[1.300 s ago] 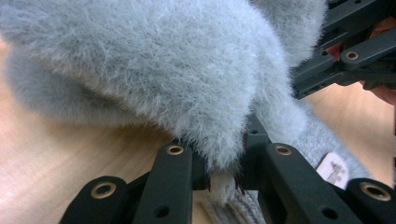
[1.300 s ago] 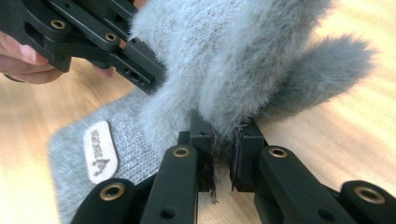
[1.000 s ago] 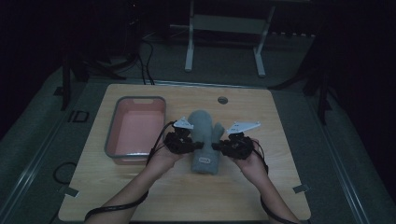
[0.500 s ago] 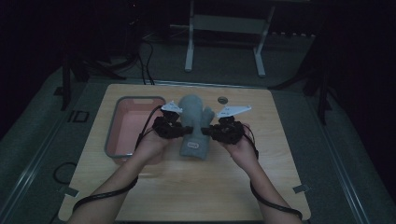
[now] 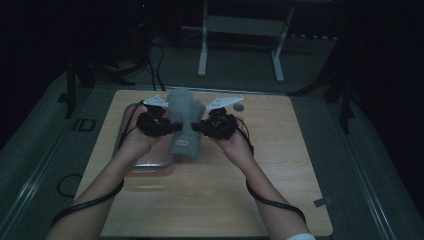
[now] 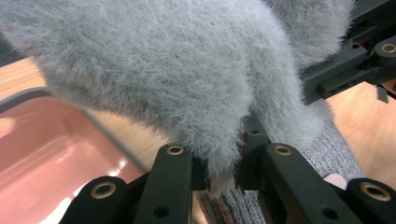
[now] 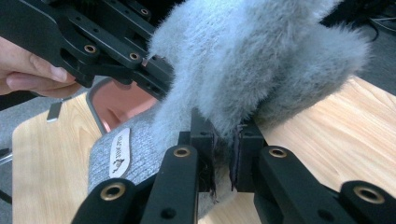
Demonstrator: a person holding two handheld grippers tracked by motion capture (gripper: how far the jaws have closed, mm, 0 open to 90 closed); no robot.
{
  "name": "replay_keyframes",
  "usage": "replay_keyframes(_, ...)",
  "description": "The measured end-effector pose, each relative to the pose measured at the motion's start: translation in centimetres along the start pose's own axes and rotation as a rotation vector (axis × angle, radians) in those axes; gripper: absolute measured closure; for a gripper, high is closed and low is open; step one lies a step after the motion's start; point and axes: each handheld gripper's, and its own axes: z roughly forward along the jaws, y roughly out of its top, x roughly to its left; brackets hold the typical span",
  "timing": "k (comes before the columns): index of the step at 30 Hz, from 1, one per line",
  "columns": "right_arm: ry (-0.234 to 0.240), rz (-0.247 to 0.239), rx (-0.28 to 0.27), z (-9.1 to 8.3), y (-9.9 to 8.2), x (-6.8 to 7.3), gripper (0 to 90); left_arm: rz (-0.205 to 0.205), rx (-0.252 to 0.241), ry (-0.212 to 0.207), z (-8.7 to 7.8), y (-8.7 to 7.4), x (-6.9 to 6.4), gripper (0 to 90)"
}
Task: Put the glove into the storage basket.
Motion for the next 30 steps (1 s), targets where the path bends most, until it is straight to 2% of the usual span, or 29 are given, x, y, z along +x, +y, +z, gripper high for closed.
replay_keyframes(1,0.0,0.0,0.0,0.0,0.0,0.0,82.2,-0.004,0.001,0.009,-0.4,0.0,0.3,79.4)
replay_keyframes(4,0.014,-0.021,0.002,1.6,1.7,0.8,82.3,-0.012,0.009,0.041,-1.8,-0.1,1.3,79.5)
replay_keyframes(7,0.023,-0.029,0.001,2.5,2.5,1.2,82.3,-0.022,0.022,0.074,-3.1,-0.2,2.2,79.4)
replay_keyframes(9,0.04,-0.037,0.002,4.2,3.4,1.9,82.3,-0.033,0.034,0.096,-3.9,-0.5,2.9,79.4)
replay_keyframes(11,0.045,-0.033,0.005,4.6,3.6,2.0,82.3,-0.044,0.046,0.108,-4.4,-0.9,3.5,79.4)
replay_keyframes(12,0.055,-0.038,0.006,5.6,3.9,2.4,82.2,-0.051,0.048,0.115,-4.7,-1.2,3.8,79.4)
replay_keyframes(14,0.059,-0.037,0.011,6.1,4.0,2.5,82.2,-0.071,0.055,0.124,-4.9,-1.8,4.5,79.4)
replay_keyframes(15,0.067,-0.035,0.019,7.2,3.9,2.6,82.2,-0.079,0.059,0.131,-5.0,-2.2,4.8,79.4)
replay_keyframes(16,0.067,-0.035,0.019,7.2,3.9,2.6,82.2,-0.082,0.065,0.136,-4.9,-2.5,5.1,79.4)
replay_keyframes(19,0.077,-0.023,0.046,8.9,3.5,2.6,82.2,-0.108,0.082,0.143,-4.1,-3.8,6.0,79.3)
replay_keyframes(20,0.075,-0.018,0.071,10.1,3.0,2.4,82.2,-0.126,0.09,0.14,-3.8,-4.3,6.4,79.3)
replay_keyframes(21,0.075,-0.018,0.071,10.1,3.0,2.4,82.2,-0.141,0.101,0.141,-3.3,-4.7,6.7,79.3)
replay_keyframes(22,0.075,-0.003,0.098,11.3,2.3,2.2,82.2,-0.15,0.116,0.144,-2.9,-5.0,7.0,79.3)
replay_keyframes(23,0.075,-0.003,0.098,11.3,2.3,2.2,82.2,-0.159,0.131,0.146,-2.4,-5.4,7.3,79.3)
replay_keyframes(26,0.067,0.012,0.142,12.8,1.4,1.9,82.2,-0.173,0.168,0.159,-1.1,-6.3,7.8,79.3)
replay_keyframes(30,0.057,0.033,0.188,14.4,0.5,1.6,82.2,-0.196,0.198,0.156,0.1,-7.2,8.6,79.2)
